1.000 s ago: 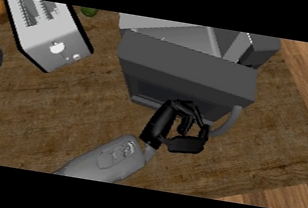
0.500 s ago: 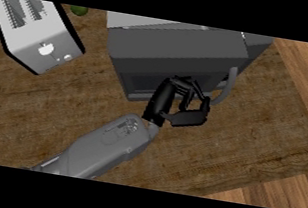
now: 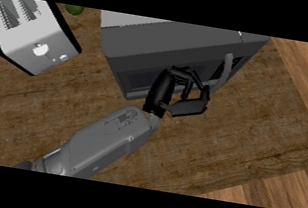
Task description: Pick up the milk, place it into the microwave and close the microwave
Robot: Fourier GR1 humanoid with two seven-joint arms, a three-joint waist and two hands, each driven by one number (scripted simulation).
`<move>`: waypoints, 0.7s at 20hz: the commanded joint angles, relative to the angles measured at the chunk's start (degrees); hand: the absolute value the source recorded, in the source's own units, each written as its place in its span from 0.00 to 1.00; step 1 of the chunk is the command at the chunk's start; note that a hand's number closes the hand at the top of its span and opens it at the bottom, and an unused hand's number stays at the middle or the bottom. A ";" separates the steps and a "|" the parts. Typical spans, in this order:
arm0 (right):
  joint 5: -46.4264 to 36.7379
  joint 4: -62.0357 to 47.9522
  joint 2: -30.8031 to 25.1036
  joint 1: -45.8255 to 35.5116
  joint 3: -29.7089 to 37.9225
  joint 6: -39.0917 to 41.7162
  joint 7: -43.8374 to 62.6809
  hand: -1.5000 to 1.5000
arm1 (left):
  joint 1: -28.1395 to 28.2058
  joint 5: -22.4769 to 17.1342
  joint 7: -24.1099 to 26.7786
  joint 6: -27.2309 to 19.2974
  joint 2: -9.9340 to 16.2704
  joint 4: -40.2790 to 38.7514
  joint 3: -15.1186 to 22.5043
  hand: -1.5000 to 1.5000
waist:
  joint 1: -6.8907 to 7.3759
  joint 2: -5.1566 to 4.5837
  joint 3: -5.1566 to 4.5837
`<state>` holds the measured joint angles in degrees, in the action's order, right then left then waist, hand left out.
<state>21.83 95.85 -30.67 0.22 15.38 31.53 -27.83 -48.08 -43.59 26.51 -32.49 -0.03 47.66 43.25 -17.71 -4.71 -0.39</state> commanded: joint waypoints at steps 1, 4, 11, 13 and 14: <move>1.39 -0.62 -0.64 -1.02 0.78 0.25 0.61 0.00 | -4.54 -2.18 2.40 0.72 0.03 -2.93 -3.50 1.00 | -0.27 -0.42 0.04; 2.13 -1.36 -1.88 -1.54 1.59 0.57 1.53 0.00 | -4.22 -3.32 3.97 1.12 0.03 -3.65 -3.05 1.00 | -0.32 -0.51 0.05; 3.47 -2.41 -4.70 -4.34 3.48 0.98 2.59 0.00 | -4.97 -5.67 5.83 2.01 0.03 -4.94 -2.18 1.00 | -0.56 -0.90 0.05; 3.56 -3.23 -5.14 -4.54 3.70 1.33 2.63 0.00 | -5.75 -6.19 6.51 1.50 0.03 -4.78 -1.82 1.00 | -0.90 -0.86 0.19; 4.07 -3.77 -5.15 -4.47 3.88 1.57 2.70 0.00 | -4.97 -6.60 7.22 1.37 0.03 -5.14 -1.64 1.00 | -0.81 -0.90 0.22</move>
<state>25.05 93.05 -34.86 -3.62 18.55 32.54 -25.51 -48.81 -48.94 32.89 -31.23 -0.03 46.31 44.43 -17.97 -5.13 -0.14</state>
